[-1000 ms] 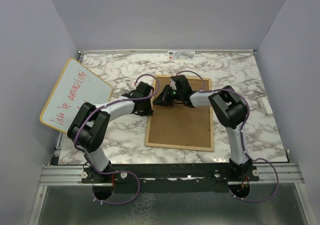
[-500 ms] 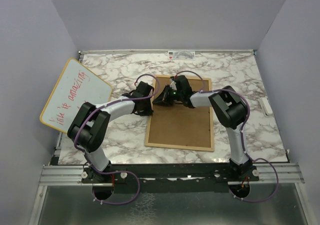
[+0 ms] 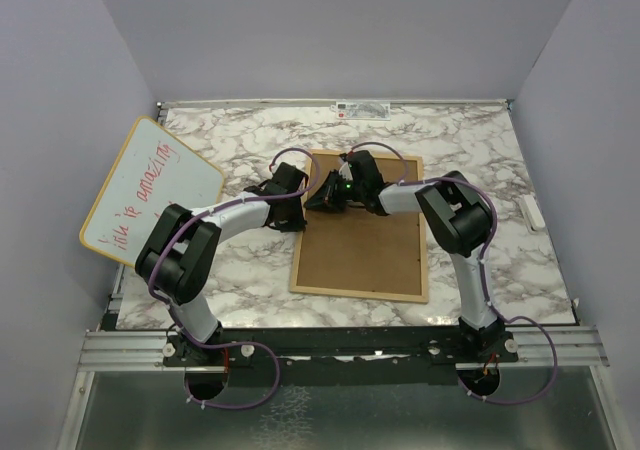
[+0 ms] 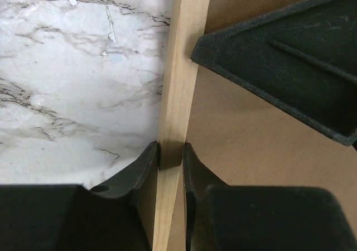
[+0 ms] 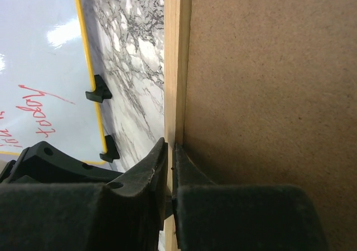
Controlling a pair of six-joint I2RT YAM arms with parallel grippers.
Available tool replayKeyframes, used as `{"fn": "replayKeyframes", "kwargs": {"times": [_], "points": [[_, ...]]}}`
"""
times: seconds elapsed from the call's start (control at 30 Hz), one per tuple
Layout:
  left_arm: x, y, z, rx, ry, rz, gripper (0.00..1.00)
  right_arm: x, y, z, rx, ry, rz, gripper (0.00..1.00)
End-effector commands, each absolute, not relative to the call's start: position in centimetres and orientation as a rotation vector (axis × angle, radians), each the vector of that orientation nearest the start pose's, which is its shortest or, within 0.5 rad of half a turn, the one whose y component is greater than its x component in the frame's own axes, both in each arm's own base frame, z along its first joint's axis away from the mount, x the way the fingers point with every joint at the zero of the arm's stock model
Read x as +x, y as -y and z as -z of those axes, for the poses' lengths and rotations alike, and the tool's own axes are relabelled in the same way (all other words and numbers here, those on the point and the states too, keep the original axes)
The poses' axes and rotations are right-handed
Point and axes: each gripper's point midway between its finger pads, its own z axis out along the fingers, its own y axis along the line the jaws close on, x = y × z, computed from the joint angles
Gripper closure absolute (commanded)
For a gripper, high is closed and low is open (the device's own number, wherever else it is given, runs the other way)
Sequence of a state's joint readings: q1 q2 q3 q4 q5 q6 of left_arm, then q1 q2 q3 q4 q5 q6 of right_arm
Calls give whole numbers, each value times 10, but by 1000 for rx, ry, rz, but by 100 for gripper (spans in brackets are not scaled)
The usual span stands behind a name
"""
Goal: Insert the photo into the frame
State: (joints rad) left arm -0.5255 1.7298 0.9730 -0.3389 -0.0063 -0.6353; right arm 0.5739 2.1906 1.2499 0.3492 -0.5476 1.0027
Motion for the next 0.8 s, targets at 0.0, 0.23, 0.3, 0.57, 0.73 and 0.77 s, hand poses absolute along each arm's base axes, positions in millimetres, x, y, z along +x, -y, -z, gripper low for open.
{"fn": "replayKeyframes", "kwargs": {"times": [0.0,0.23,0.3,0.57,0.73,0.77], "points": [[231,134,64,-150,-3011,-105,90,366,-375,12,221,-2592,-1276,88],[233,133,64,-150,-3006,-111,90,357,-363,33,245,-2673,-1172,76],[233,133,64,-152,-3005,-113,90,352,-359,38,256,-2697,-1151,74],[233,131,63,-167,-2999,-118,90,341,-341,60,289,-2789,-1007,72],[233,130,62,-173,-2996,-126,90,339,-319,71,362,-2845,-794,71],[234,130,61,-174,-2994,-125,90,340,-313,72,375,-2849,-738,71]]}}
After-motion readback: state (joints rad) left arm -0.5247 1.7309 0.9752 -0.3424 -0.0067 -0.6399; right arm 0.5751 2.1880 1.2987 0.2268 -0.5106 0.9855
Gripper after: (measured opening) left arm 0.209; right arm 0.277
